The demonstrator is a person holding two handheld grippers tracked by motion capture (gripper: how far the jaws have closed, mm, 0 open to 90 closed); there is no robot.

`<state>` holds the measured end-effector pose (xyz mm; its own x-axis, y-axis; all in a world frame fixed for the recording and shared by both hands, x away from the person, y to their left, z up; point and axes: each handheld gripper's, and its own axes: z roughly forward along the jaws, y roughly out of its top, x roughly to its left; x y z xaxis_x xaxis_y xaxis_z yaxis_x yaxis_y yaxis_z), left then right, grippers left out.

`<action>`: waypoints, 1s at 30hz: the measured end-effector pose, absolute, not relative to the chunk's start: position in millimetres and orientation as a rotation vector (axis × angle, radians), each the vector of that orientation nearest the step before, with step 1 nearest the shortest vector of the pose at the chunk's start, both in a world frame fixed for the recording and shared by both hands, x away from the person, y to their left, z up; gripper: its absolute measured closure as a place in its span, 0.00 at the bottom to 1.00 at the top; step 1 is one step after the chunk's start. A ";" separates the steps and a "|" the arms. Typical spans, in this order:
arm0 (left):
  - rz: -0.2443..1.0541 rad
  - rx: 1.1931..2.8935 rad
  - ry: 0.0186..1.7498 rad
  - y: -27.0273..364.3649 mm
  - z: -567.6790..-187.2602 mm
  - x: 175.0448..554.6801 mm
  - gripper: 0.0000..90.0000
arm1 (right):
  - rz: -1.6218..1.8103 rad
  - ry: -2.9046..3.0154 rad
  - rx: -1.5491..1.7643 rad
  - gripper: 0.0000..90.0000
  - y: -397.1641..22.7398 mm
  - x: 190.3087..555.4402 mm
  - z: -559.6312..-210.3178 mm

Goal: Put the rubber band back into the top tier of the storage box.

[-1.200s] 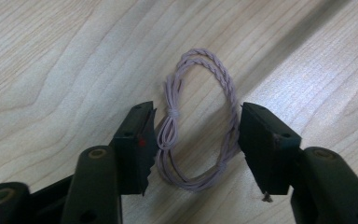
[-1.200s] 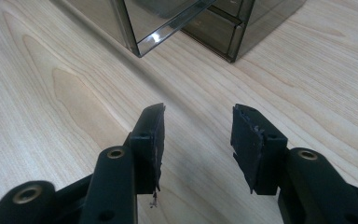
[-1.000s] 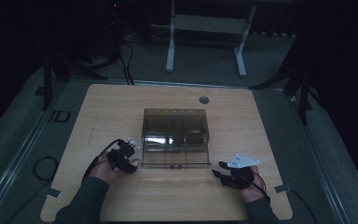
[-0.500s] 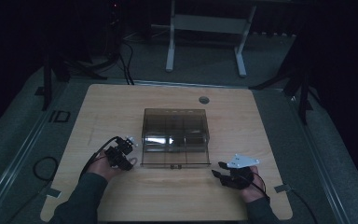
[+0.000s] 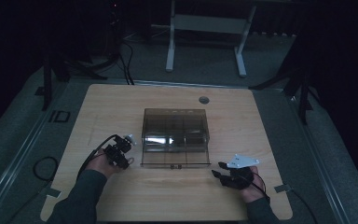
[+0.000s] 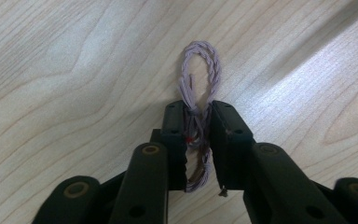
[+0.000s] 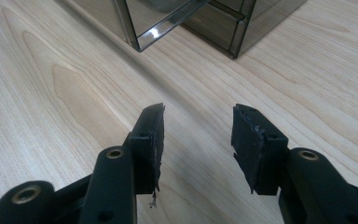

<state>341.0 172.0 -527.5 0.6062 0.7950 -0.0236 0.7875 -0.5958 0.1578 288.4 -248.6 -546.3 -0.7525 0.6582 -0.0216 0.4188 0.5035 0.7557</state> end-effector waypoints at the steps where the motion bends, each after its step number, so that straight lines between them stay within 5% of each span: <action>1: 0.073 2.678 1.328 172.4 -527.6 341.1 0.88 | 1.103 2.444 0.904 0.60 -248.4 288.3 -546.3; 9: 0.069 2.696 1.302 173.0 -527.6 340.6 0.95 | 1.103 2.444 0.907 0.60 -248.5 288.4 -546.4; 30: 0.065 2.697 1.276 178.1 -517.4 336.4 0.96 | 1.087 2.440 0.919 0.58 -249.3 289.9 -549.3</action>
